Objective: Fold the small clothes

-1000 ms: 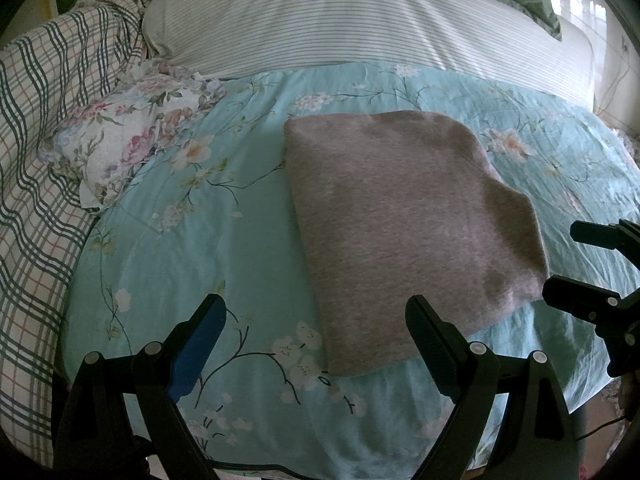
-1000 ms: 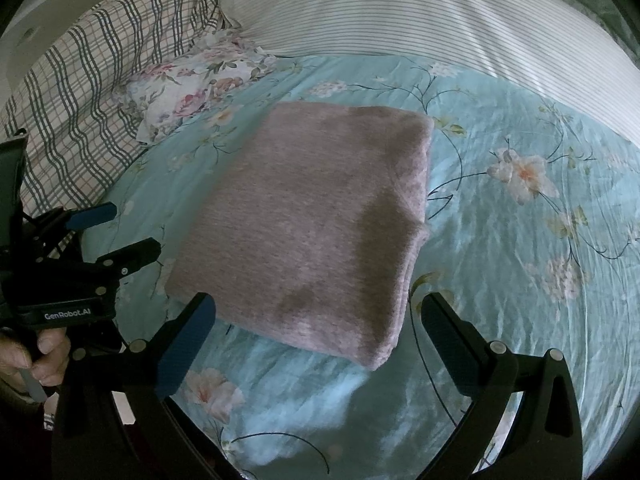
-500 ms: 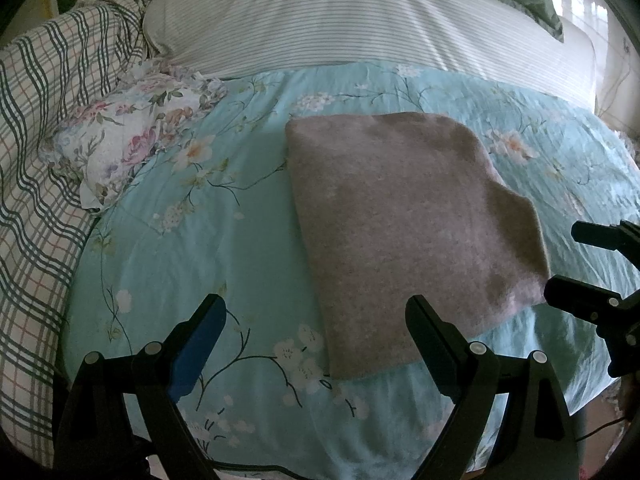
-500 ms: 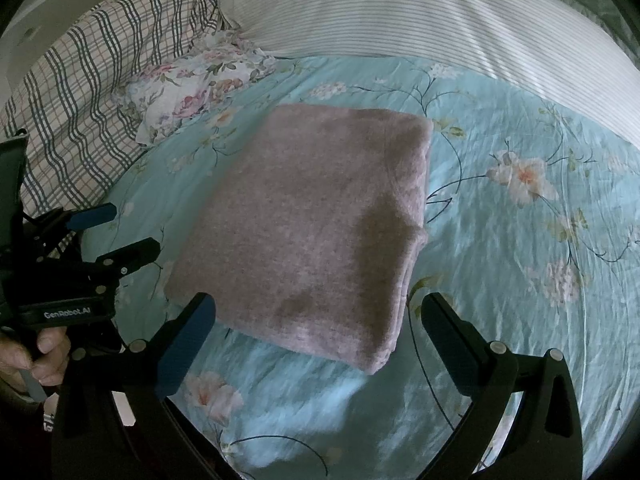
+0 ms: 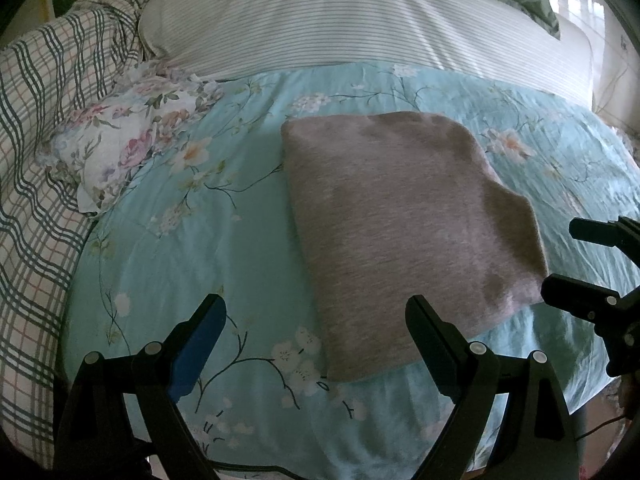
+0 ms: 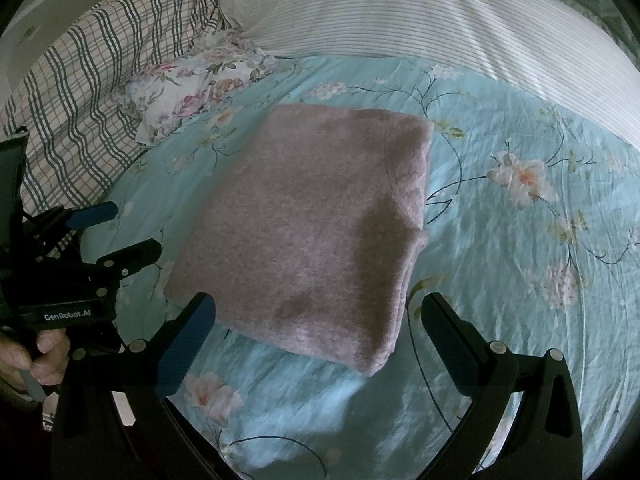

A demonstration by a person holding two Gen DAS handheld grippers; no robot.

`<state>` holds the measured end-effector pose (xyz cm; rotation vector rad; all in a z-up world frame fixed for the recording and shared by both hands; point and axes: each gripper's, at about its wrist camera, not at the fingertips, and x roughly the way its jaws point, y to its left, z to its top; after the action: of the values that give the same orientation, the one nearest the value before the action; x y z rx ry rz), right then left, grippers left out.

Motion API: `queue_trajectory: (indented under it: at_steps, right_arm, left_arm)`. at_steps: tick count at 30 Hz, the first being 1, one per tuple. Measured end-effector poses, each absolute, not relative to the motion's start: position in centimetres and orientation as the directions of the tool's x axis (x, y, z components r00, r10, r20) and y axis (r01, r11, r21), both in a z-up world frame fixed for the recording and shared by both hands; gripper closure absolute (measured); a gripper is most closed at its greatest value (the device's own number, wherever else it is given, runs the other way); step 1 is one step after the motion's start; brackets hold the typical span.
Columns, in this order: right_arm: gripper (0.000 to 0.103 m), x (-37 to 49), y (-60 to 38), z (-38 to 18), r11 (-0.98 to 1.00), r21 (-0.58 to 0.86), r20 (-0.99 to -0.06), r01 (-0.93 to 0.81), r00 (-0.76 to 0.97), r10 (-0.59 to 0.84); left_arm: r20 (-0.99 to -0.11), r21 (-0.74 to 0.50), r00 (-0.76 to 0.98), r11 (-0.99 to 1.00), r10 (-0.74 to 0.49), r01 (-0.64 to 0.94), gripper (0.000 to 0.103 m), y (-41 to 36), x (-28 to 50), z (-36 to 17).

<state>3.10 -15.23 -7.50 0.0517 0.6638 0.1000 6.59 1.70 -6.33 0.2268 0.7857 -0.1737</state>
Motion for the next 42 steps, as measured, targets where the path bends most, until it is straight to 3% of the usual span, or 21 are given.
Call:
queue_trajectory:
  at_steps: [42]
  right_arm:
    - [0.001,6.8,-16.6,-7.8,0.997,0.064,-0.636,-0.051,0.768,0.08]
  left_arm:
    - [-0.729,0.151,0.682,0.958,-0.058,0.244,0.01,0.6,9.8,-6.7]
